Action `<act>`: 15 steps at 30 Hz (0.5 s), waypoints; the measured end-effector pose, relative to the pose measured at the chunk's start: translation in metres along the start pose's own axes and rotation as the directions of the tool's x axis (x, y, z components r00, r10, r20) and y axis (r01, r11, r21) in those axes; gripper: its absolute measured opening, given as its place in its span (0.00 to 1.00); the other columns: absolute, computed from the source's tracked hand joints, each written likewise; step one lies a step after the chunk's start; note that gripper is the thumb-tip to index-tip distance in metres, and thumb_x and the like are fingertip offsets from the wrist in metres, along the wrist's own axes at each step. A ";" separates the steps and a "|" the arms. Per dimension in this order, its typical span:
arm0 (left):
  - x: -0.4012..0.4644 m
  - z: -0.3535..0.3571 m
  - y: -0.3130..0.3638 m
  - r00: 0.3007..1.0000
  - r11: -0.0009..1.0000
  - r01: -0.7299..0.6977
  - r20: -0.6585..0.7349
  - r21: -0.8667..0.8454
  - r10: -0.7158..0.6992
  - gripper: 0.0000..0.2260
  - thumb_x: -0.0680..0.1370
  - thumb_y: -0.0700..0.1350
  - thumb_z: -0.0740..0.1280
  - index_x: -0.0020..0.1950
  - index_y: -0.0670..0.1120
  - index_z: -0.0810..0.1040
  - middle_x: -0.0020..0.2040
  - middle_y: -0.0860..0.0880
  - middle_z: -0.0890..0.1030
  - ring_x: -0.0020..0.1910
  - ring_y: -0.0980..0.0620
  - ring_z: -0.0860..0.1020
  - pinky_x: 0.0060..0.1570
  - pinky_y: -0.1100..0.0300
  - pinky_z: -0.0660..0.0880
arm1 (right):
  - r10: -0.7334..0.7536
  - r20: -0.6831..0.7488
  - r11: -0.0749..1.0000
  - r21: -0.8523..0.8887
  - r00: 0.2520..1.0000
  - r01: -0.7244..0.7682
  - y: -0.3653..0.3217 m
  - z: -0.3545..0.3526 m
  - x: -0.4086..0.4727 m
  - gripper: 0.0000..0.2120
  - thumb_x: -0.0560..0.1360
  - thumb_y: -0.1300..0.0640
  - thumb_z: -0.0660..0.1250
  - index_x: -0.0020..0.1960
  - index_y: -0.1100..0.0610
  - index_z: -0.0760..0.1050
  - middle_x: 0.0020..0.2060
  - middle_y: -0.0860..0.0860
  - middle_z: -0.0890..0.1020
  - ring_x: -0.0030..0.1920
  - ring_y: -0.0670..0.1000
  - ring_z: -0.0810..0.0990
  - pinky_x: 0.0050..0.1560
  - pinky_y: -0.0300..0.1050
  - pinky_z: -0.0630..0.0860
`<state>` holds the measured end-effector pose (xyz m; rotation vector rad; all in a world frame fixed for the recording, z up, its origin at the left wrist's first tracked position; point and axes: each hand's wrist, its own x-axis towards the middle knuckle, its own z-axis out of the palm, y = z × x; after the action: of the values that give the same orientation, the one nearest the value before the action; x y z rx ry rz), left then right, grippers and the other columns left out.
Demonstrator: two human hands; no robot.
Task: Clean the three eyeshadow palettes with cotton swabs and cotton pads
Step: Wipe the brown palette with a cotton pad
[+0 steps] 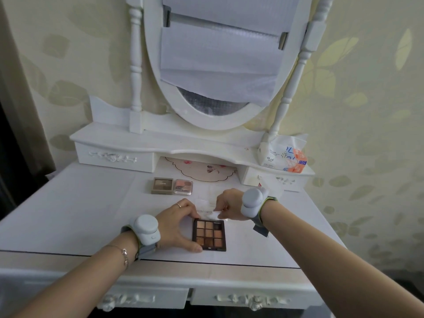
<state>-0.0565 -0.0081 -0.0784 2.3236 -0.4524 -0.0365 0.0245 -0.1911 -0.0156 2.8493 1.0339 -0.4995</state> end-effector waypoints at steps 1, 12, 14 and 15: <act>0.000 0.000 0.000 1.000 1.000 0.000 0.003 0.006 0.000 0.41 0.47 0.76 0.67 0.52 0.54 0.71 0.54 0.61 0.67 0.55 0.63 0.69 0.52 0.80 0.60 | -0.017 -0.007 1.000 0.002 1.000 0.017 -0.003 0.001 0.005 0.12 0.76 0.57 0.64 0.56 0.59 0.80 0.52 0.55 0.82 0.53 0.56 0.78 0.51 0.41 0.70; 0.001 0.001 -0.005 1.000 1.000 -0.009 0.003 0.002 0.009 0.41 0.47 0.76 0.67 0.53 0.56 0.70 0.55 0.61 0.66 0.56 0.63 0.69 0.56 0.72 0.64 | -0.017 -0.088 1.000 -0.002 0.996 0.017 -0.005 0.007 0.024 0.14 0.78 0.58 0.62 0.63 0.58 0.76 0.60 0.55 0.78 0.61 0.56 0.74 0.60 0.43 0.69; 0.002 0.001 -0.005 1.000 1.000 -0.004 -0.001 0.006 0.004 0.41 0.47 0.77 0.66 0.53 0.56 0.69 0.55 0.61 0.66 0.56 0.63 0.69 0.56 0.72 0.64 | 0.013 -0.094 1.000 -0.014 0.995 -0.014 -0.005 0.005 0.031 0.15 0.79 0.57 0.61 0.63 0.56 0.76 0.61 0.54 0.77 0.62 0.56 0.73 0.61 0.43 0.69; 0.001 0.002 -0.005 1.000 1.000 -0.004 -0.003 0.009 0.004 0.41 0.47 0.78 0.65 0.53 0.56 0.69 0.55 0.60 0.66 0.56 0.63 0.69 0.56 0.72 0.64 | 0.028 -0.092 0.999 -0.019 0.995 -0.030 -0.005 0.005 0.034 0.14 0.79 0.57 0.61 0.63 0.56 0.76 0.61 0.53 0.77 0.62 0.56 0.73 0.61 0.44 0.70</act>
<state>-0.0537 -0.0063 -0.0829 2.3317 -0.4563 -0.0287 0.0448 -0.1671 -0.0308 2.8901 1.0033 -0.3564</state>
